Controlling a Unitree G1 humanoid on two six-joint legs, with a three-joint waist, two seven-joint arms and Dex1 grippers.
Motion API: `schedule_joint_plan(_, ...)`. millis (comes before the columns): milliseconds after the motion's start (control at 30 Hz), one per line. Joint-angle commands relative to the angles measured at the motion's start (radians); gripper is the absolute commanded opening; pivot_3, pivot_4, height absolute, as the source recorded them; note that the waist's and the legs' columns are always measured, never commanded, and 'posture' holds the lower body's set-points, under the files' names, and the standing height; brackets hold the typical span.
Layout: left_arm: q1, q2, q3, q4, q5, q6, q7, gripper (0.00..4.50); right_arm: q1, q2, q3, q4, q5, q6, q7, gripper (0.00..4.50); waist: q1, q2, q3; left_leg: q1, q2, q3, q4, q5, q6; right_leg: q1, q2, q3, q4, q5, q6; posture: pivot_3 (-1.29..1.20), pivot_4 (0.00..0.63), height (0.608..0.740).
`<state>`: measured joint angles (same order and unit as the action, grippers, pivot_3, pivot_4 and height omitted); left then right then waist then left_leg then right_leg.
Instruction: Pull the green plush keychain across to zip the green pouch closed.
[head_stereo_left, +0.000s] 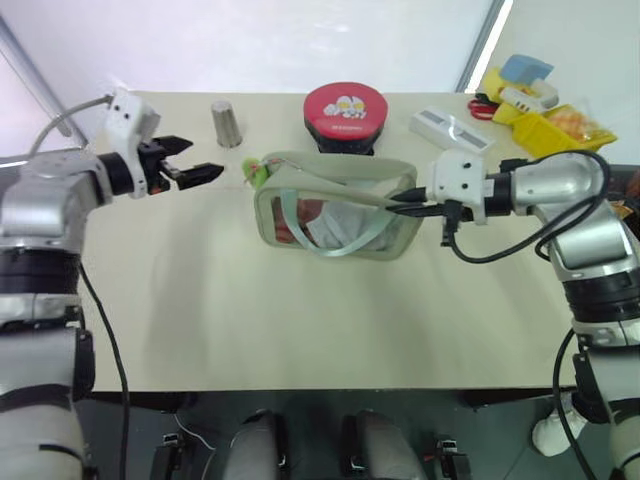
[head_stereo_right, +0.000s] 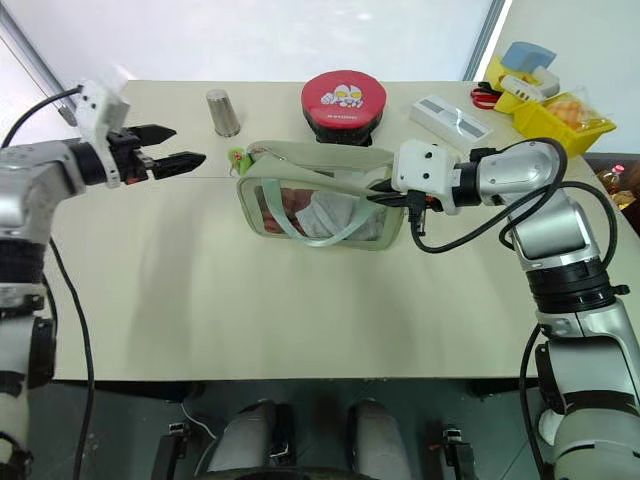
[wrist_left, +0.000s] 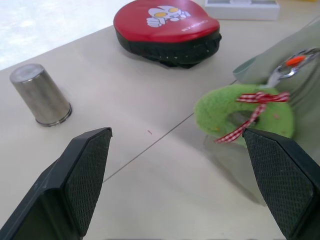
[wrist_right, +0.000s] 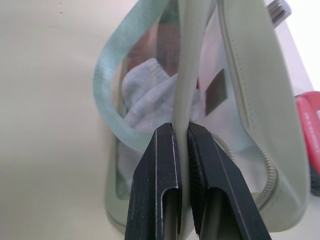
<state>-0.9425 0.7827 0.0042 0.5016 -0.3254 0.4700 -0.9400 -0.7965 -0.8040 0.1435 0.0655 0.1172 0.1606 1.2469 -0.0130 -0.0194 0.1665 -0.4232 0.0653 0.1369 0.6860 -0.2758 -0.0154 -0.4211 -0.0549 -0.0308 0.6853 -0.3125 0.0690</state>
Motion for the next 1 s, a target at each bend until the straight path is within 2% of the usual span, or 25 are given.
schedule_joint_plan(33, -0.050, -0.030, -0.023, 0.050, 0.048, -0.075, -0.037, 4.50, 0.006, -0.003, -0.001, -0.028, 0.007, 0.007, 0.005, 0.03, -0.003, 0.000, 0.000, 0.000, 0.000, 0.000, 0.000, 0.000, 0.000, 0.000, 0.000, 0.000, 0.000, 0.000, 0.000, 0.00, 0.150, 0.740)
schedule_joint_plan(400, -0.148, -0.176, -0.046, 0.244, 0.126, -0.204, -0.083, 4.50, 0.001, 0.013, -0.002, -0.064, 0.015, 0.046, -0.023, 0.03, -0.003, 0.000, 0.000, 0.000, 0.000, 0.001, 0.000, 0.000, 0.000, -0.001, 0.000, 0.000, 0.000, 0.000, 0.000, 0.00, 0.150, 0.740)
schedule_joint_plan(500, -0.166, -0.187, -0.034, 0.271, 0.121, -0.216, -0.099, 3.66, 0.004, 0.015, 0.000, -0.067, 0.014, 0.050, -0.028, 0.00, -0.004, 0.000, 0.000, 0.000, 0.000, 0.001, 0.000, 0.000, 0.000, -0.001, 0.000, 0.000, 0.000, 0.000, 0.000, 0.00, 0.150, 0.740)
schedule_joint_plan(733, -0.159, -0.153, -0.012, 0.243, 0.109, -0.177, -0.147, 0.17, -0.007, 0.019, 0.000, -0.041, 0.003, 0.035, -0.035, 0.00, -0.005, 0.000, 0.000, 0.000, 0.000, 0.001, 0.000, 0.000, 0.000, -0.001, 0.000, 0.000, 0.000, 0.000, 0.000, 0.00, 0.150, 0.740)
schedule_joint_plan(767, -0.158, -0.147, -0.006, 0.236, 0.106, -0.165, -0.145, 0.04, -0.007, 0.019, 0.000, -0.038, 0.001, 0.031, -0.037, 0.00, -0.006, 0.000, 0.000, 0.000, 0.000, 0.001, 0.000, 0.000, 0.000, -0.001, 0.000, 0.000, 0.000, 0.000, 0.000, 0.00, 0.150, 0.740)
schedule_joint_plan(900, -0.143, -0.103, 0.034, 0.140, 0.060, -0.039, -0.172, 0.04, -0.025, 0.027, 0.005, 0.001, -0.014, 0.008, -0.045, 0.00, -0.007, 0.000, 0.000, 0.000, 0.001, 0.001, 0.000, 0.000, 0.000, -0.001, 0.000, 0.000, 0.000, 0.000, 0.000, 0.00, 0.150, 0.740)
schedule_joint_plan(1000, -0.109, -0.049, 0.050, -0.028, -0.002, 0.094, -0.227, 0.04, -0.045, 0.037, 0.008, 0.046, -0.032, -0.023, -0.055, 0.00, -0.009, 0.000, 0.000, 0.000, 0.001, 0.001, 0.000, 0.000, 0.000, -0.001, 0.000, 0.000, 0.001, 0.000, 0.000, 0.00, 0.150, 0.740)
